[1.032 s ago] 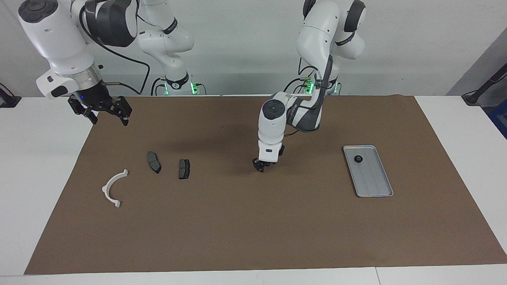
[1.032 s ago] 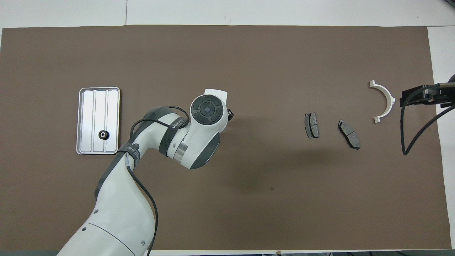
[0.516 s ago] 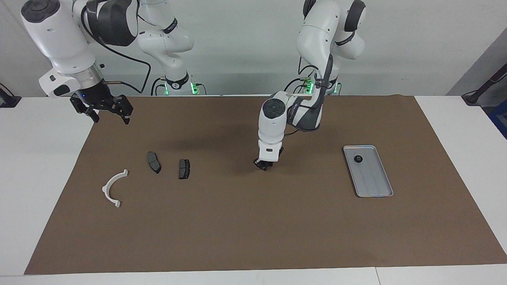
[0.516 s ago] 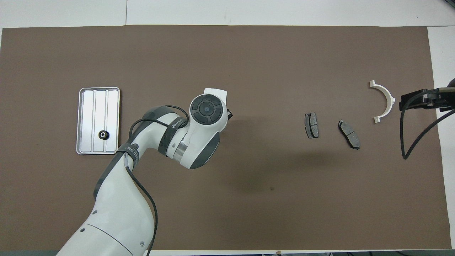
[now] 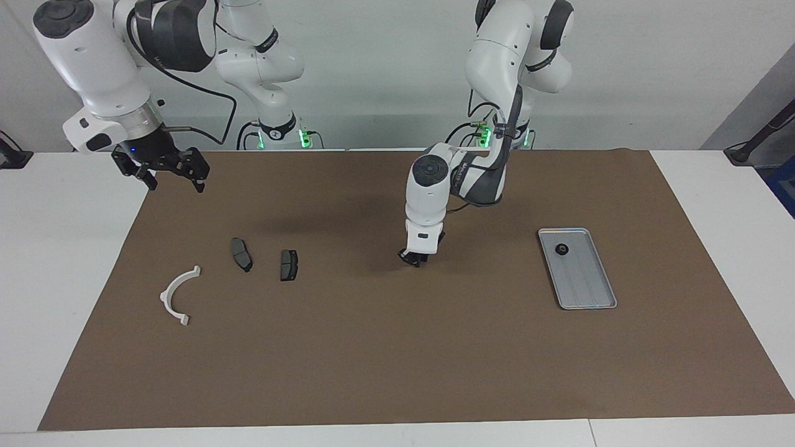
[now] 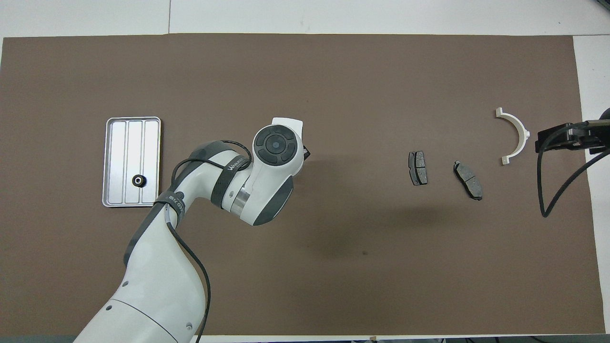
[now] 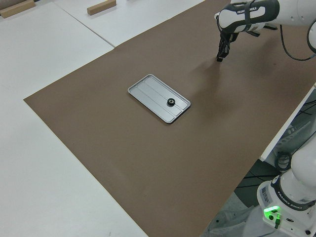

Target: Pick bearing gear from pile to tray

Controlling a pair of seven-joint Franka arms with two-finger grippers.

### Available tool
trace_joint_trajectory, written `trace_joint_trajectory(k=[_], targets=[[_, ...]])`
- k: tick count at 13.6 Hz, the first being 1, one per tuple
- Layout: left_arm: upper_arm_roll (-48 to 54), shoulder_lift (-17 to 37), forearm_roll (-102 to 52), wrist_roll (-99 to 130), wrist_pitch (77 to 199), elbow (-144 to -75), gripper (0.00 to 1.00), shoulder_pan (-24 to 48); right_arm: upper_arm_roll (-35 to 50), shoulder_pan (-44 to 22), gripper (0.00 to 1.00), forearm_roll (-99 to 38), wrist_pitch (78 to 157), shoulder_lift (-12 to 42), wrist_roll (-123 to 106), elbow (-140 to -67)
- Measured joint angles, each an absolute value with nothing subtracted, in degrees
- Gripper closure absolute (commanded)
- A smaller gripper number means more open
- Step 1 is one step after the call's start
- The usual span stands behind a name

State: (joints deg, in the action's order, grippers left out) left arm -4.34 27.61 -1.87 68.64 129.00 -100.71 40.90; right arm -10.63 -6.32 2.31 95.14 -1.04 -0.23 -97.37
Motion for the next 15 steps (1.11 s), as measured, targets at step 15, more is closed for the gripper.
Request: trace_joint_trajectory(k=[15], targets=[[-5.52, 20.8, -1.8, 26.6, 121.06, -100.08, 0.93, 7.62, -10.5, -6.37, 0.0, 1.2, 87.62, -1.3, -0.23, -93.1]])
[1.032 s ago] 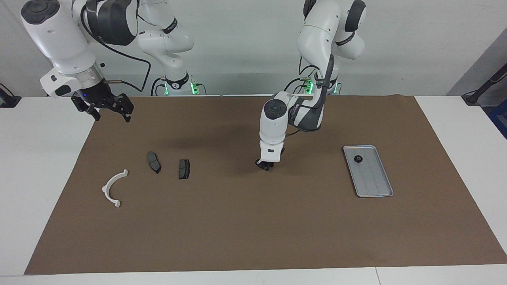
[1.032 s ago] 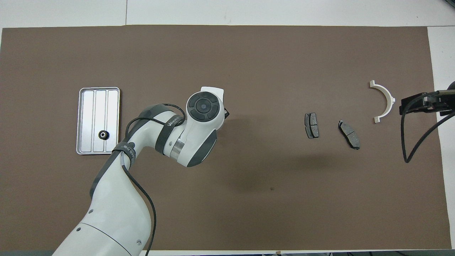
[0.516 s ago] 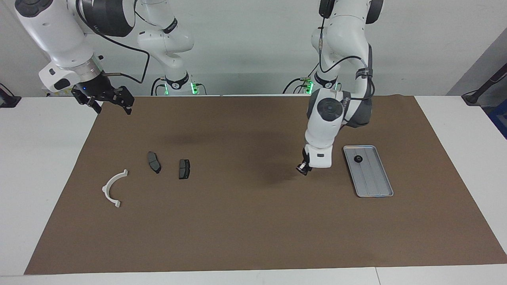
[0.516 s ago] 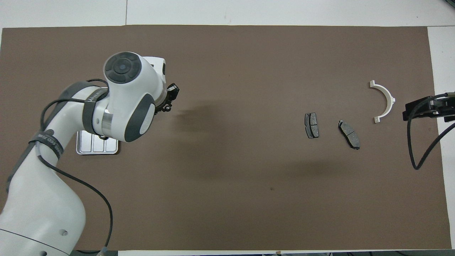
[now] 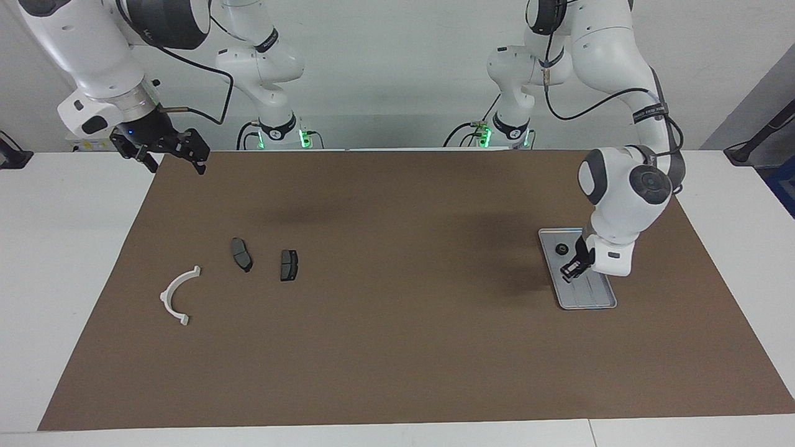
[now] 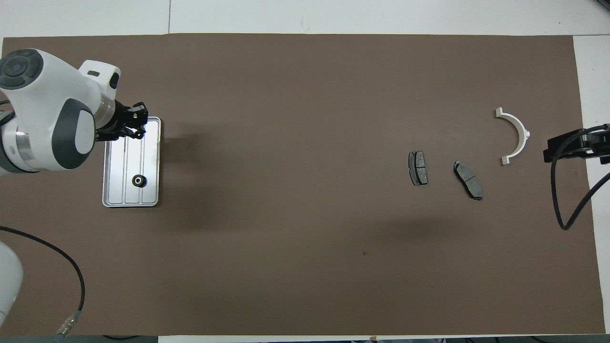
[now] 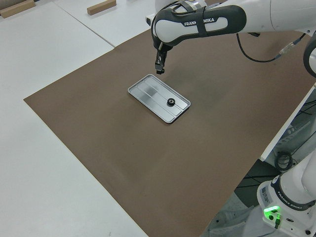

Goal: Pick bearing gear from pile to tray
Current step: 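Carry the second part to the silver tray and release it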

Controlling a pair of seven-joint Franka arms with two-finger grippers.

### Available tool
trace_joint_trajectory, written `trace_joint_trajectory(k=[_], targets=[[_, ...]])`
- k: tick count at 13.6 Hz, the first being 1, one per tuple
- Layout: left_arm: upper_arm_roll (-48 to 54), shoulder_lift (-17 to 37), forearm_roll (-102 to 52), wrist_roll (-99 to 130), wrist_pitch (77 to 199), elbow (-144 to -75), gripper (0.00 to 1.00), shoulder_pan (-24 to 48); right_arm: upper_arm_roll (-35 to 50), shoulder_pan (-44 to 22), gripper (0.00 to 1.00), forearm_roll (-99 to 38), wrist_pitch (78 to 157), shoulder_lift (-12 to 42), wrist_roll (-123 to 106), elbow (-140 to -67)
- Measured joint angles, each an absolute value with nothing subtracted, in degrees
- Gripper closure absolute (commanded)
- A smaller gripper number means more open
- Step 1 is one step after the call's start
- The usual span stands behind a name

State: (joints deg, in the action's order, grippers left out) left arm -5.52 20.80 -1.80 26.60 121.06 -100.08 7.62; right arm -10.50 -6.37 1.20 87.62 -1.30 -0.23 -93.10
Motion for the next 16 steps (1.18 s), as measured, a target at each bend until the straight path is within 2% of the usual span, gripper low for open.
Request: trace_joint_trajectory(k=[5, 8, 16], targets=[[-5.4, 21.76, -1.79, 17.49, 126.54, -101.76, 0.94, 2.86, -10.48, -6.38, 0.0, 1.19, 87.62, -1.29, -0.24, -93.1], [-5.21, 22.65, -1.79, 17.17, 130.91, -105.12, 0.93, 2.66, -10.48, -6.39, 0.0, 1.19, 87.62, -1.29, -0.24, -93.09], [-5.07, 22.54, -1.81, 17.17, 132.83, -108.55, 0.88, 2.66, -10.44, -6.39, 0.0, 1.2, 87.62, -1.29, -0.25, -93.09]])
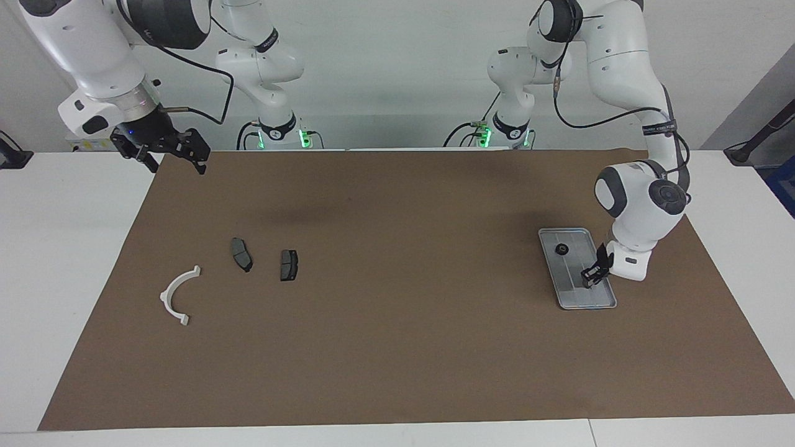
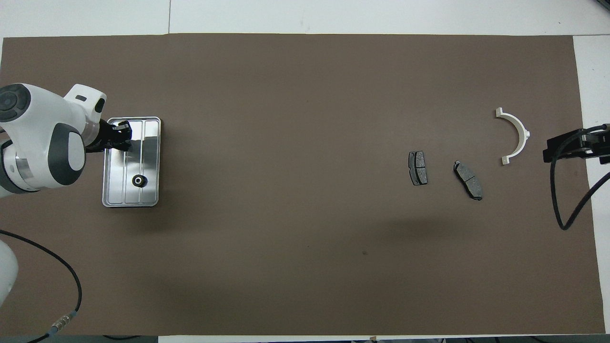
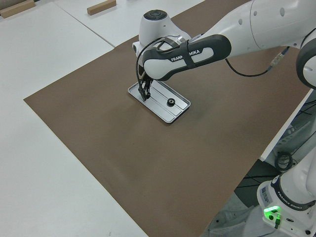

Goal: Pick bearing gear from pile to tray
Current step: 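Carry the second part to the silver tray and release it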

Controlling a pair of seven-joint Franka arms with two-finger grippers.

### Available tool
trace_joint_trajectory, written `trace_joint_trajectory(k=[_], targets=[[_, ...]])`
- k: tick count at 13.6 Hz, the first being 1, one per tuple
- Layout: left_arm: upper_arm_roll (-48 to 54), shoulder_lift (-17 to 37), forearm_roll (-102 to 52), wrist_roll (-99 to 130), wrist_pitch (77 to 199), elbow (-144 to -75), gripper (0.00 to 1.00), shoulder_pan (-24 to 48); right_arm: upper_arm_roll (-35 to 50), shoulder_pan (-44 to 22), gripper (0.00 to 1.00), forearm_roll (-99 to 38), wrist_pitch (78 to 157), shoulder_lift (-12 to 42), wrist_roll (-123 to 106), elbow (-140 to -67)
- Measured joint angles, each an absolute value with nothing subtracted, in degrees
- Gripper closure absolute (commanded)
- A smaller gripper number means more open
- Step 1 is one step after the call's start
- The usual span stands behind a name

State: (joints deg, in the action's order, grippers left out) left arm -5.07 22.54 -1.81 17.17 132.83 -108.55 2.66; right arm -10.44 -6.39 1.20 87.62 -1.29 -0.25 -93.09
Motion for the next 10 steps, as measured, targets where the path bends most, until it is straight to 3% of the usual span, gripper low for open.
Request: trace_joint_trajectory(k=[1, 2, 3, 4, 10], targets=[[-5.07, 22.5, -1.81, 17.17, 132.89, -108.62, 0.88, 2.66, -10.44, -6.39, 0.0, 1.2, 87.62, -1.29, -0.25, -93.09], [-5.07, 22.5, -1.81, 17.17, 132.9, -108.63, 0.71, 2.66, -10.44, -6.39, 0.0, 1.2, 87.62, -1.3, -0.25, -93.09], [-5.06, 22.5, -1.8, 17.16, 132.9, -108.63, 0.23, 2.66, -10.44, -6.39, 0.0, 1.19, 87.62, -1.29, -0.26, -93.09], [-5.08, 22.49, -1.81, 17.15, 132.91, -108.67, 0.0, 2.65, -10.44, -6.39, 0.0, 1.2, 87.62, -1.29, -0.26, -93.09], [-5.11, 21.84, -1.81, 17.14, 129.09, -105.73, 0.0, 2.63, -10.44, -6.4, 0.0, 1.2, 87.62, -1.29, -0.26, -93.09]])
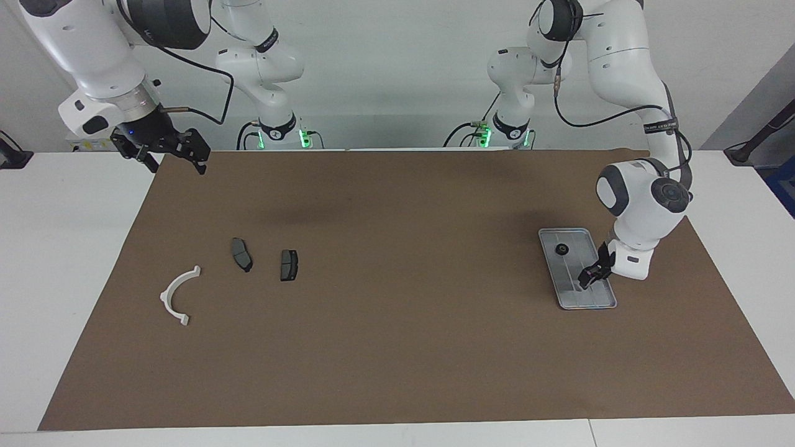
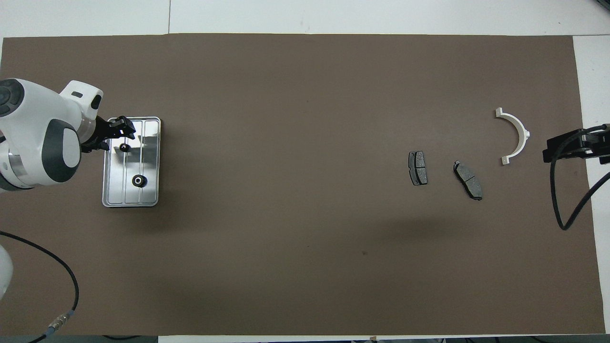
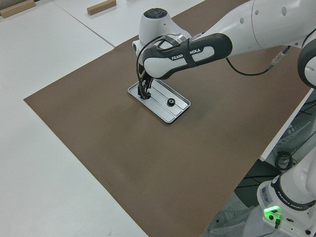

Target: Pick bearing gear from pile to tray

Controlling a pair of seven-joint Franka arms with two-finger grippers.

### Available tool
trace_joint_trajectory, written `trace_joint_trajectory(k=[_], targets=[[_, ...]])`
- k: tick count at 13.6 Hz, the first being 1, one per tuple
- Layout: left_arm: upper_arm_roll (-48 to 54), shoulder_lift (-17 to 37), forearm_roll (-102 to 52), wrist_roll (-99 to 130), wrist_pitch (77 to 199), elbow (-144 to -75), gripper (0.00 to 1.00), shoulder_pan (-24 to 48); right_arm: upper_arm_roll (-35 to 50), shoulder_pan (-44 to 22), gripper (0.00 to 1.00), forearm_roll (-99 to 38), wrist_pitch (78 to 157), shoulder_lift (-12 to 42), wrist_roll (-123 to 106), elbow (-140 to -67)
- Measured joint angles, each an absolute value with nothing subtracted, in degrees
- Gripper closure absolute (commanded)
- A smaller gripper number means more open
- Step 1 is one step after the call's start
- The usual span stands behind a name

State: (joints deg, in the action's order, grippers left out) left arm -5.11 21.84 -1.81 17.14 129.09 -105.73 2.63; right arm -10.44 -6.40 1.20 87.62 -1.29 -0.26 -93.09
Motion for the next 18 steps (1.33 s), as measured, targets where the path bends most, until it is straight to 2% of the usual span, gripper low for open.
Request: trace_joint_trajectory(k=[3, 13, 18], targets=[[-5.32, 17.73, -1.81, 17.14, 122.4, -102.82, 0.0, 2.04, -10.44, -6.4, 0.0, 1.2, 87.62, -1.29, -0.26, -93.09], [-5.19, -0.93, -1.81, 16.91, 97.88, -102.62, 0.0, 1.65, -10.44, -6.4, 0.0, 1.2, 87.62, -1.29, -0.26, -93.09], [-4.86, -3.84, -1.81, 16.72, 94.87, -104.51, 0.0, 1.65, -10.44, -6.4, 0.0, 1.2, 87.62, -1.3, -0.26, -93.09]])
